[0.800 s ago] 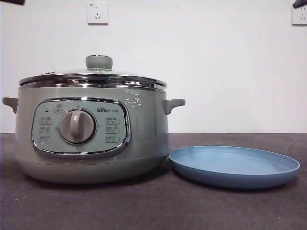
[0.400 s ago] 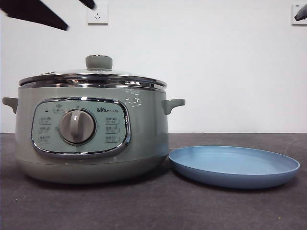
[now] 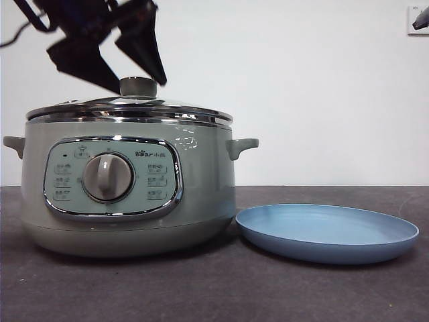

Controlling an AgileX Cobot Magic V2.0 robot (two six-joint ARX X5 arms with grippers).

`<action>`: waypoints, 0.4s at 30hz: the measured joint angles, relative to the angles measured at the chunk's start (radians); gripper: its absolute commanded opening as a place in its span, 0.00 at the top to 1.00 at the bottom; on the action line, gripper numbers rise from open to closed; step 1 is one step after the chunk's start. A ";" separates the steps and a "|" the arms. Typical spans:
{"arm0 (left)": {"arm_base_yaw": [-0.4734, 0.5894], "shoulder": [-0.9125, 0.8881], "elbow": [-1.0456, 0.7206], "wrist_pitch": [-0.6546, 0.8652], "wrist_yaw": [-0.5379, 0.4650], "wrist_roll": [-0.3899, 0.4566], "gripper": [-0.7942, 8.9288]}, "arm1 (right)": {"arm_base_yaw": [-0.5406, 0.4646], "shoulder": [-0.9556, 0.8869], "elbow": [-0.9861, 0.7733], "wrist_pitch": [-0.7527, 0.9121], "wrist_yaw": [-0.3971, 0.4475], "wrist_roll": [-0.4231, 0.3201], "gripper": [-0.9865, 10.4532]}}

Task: Take the pumpkin out from the steamer,put the pumpkin in the blue plate,close the lid

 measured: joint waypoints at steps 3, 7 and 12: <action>0.000 0.026 0.000 -0.001 0.000 0.001 0.50 | 0.000 0.000 0.000 0.000 0.000 0.000 0.47; 0.000 0.031 0.000 0.007 0.000 0.005 0.65 | 0.000 0.000 0.000 0.000 0.000 0.000 0.47; -0.001 0.029 0.002 0.012 0.003 0.025 0.93 | 0.000 0.000 0.000 0.000 0.000 0.000 0.47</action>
